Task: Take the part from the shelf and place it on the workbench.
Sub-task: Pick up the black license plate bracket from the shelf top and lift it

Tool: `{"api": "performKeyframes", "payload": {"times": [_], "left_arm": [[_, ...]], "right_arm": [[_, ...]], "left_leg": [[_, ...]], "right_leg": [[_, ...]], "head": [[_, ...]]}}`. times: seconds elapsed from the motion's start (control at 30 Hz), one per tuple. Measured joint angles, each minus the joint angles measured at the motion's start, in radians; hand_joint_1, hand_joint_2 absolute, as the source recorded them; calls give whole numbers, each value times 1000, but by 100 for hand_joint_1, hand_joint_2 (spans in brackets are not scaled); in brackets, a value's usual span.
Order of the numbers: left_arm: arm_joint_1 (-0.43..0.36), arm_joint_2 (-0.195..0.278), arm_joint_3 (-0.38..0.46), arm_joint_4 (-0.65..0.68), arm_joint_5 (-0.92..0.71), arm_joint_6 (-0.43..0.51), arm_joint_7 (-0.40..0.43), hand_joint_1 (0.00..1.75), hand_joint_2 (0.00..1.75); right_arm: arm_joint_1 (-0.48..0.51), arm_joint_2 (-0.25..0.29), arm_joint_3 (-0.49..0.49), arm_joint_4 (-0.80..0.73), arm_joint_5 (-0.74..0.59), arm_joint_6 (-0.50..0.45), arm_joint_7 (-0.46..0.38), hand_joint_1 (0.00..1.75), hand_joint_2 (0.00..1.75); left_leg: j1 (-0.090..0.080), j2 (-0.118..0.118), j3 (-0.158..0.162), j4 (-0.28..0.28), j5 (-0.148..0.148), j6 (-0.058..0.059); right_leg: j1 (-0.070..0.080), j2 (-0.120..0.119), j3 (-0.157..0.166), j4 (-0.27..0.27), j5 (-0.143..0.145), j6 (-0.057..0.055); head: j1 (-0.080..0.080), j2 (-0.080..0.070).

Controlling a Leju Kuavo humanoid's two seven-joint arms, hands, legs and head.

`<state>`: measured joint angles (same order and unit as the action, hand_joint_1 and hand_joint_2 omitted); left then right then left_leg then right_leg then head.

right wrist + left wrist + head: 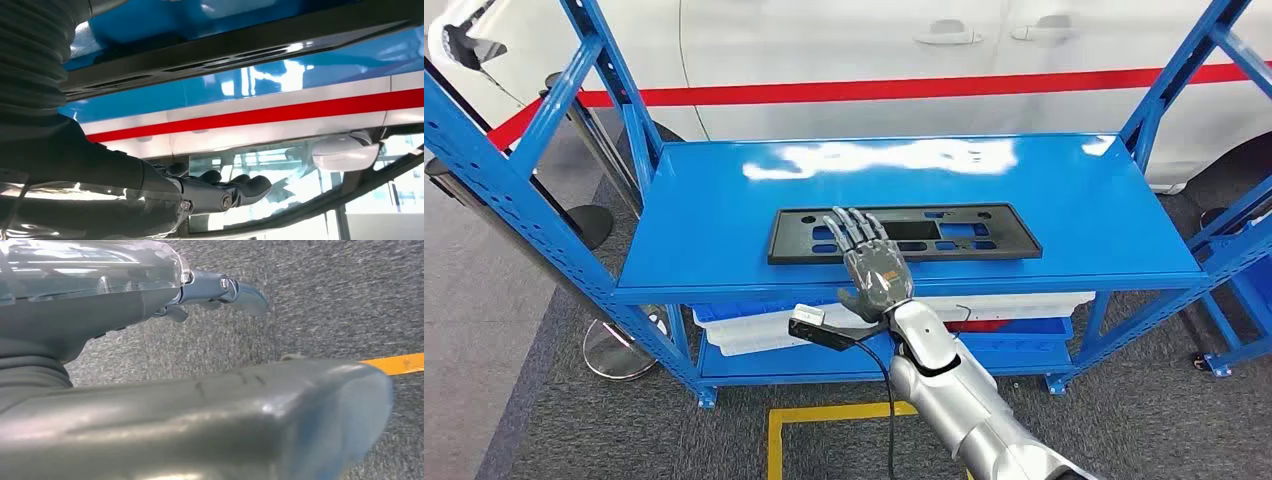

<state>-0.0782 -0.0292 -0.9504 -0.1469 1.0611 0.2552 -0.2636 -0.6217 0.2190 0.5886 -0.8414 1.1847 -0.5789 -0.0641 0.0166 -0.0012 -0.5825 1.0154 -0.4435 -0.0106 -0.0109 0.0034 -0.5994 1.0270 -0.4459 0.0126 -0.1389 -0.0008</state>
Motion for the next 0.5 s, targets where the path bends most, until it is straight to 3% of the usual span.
{"api": "performKeyframes", "payload": {"times": [0.07,0.13,0.23,0.27,0.3,0.33,0.43,0.5], "left_arm": [[1,-1,0,0,4,3,0,0,0],[2,-3,1,0,11,8,-1,0,0],[3,-4,2,0,18,11,-2,0,0],[5,-4,3,0,20,12,-2,0,0],[6,-4,3,0,23,13,-3,0,0],[7,-5,4,0,26,15,-5,0,0],[9,-5,8,0,37,24,-9,0,0],[8,-4,10,0,39,28,-10,0,0]], "right_arm": [[-18,2,5,22,-19,-4,-6,0,175],[-56,9,13,64,-51,-12,-16,0,175],[-96,18,25,113,-75,-19,-24,0,175],[-104,19,28,128,-81,-20,-26,0,175],[-112,19,32,146,-91,-20,-29,0,175],[-124,21,36,166,-104,-20,-31,0,175],[-178,26,49,225,-144,-20,-42,0,175],[-208,28,54,257,-158,-21,-48,0,175]], "left_leg": [[1,0,1,-1,0,-7],[4,0,-12,28,-23,-16],[5,0,-93,204,-109,-19],[5,1,-121,261,-126,-20],[5,1,-136,288,-125,-19],[5,1,-133,274,-104,-17],[2,1,-53,87,-8,-4],[-3,-1,-25,24,6,4]], "right_leg": [[0,0,0,-4,2,-8],[-2,0,3,-11,7,-24],[1,-3,4,-14,8,-37],[4,-3,4,-13,7,-39],[6,-3,4,-12,6,-41],[8,-2,5,-10,5,-41],[12,3,3,0,-2,-37],[14,3,0,4,-3,-29]], "head": [[0,0],[0,0],[0,0],[0,0],[0,0],[0,0],[0,0],[0,0]]}}
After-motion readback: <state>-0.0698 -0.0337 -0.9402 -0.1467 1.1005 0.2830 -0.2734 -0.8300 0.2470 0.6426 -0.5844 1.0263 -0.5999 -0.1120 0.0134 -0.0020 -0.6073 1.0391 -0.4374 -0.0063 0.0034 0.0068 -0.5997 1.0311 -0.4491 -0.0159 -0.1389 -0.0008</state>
